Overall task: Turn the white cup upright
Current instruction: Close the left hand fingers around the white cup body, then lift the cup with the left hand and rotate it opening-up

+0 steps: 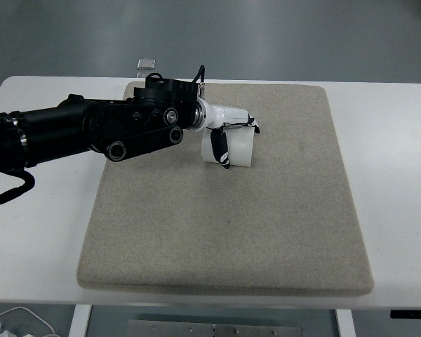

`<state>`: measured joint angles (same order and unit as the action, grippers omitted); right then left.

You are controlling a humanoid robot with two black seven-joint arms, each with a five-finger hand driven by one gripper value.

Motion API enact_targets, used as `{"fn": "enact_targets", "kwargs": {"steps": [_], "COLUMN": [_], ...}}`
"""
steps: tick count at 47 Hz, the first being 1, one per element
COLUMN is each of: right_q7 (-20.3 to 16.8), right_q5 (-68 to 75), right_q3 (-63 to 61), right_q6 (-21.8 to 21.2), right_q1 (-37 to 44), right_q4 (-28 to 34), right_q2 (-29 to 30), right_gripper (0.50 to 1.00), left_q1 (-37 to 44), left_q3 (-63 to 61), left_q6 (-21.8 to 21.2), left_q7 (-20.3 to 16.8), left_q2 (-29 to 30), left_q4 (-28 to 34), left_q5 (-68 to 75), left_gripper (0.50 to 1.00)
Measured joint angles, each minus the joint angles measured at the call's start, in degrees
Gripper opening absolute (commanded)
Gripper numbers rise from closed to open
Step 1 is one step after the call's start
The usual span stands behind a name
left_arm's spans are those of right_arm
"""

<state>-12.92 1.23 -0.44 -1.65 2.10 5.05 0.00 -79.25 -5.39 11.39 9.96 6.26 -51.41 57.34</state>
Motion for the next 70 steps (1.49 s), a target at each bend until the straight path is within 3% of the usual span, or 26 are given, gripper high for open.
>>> {"fn": "enact_targets", "kwargs": {"steps": [2, 4, 22, 42, 70], "right_q7": [0.00, 0.00, 0.00, 0.00, 0.00], "right_q5": [0.00, 0.00, 0.00, 0.00, 0.00], "right_q3": [0.00, 0.00, 0.00, 0.00, 0.00], "right_q6": [0.00, 0.00, -0.02, -0.02, -0.02], "right_q1": [0.00, 0.00, 0.01, -0.01, 0.00], "right_q4": [0.00, 0.00, 0.01, 0.03, 0.01], "right_q2": [0.00, 0.00, 0.00, 0.00, 0.00], "right_gripper": [0.930, 0.930, 0.928, 0.930, 0.930], "left_q1": [-0.06, -0.15, 1.32, 4.73, 17.51], "left_q3": [0.14, 0.25, 12.63, 25.34, 44.85], "left_q6": [0.00, 0.00, 0.86, 2.07, 2.58], "left_q7": [-0.01, -0.02, -0.49, -2.79, -20.47], "left_q2": [0.10, 0.24, 1.29, 5.62, 4.75], "left_q4": [-0.01, -0.01, 3.59, 5.62, 5.19], "left_q5": [-0.02, -0.06, -3.70, -30.07, -31.12], "left_gripper": [0.559, 0.551, 0.551, 0.551, 0.542]}}
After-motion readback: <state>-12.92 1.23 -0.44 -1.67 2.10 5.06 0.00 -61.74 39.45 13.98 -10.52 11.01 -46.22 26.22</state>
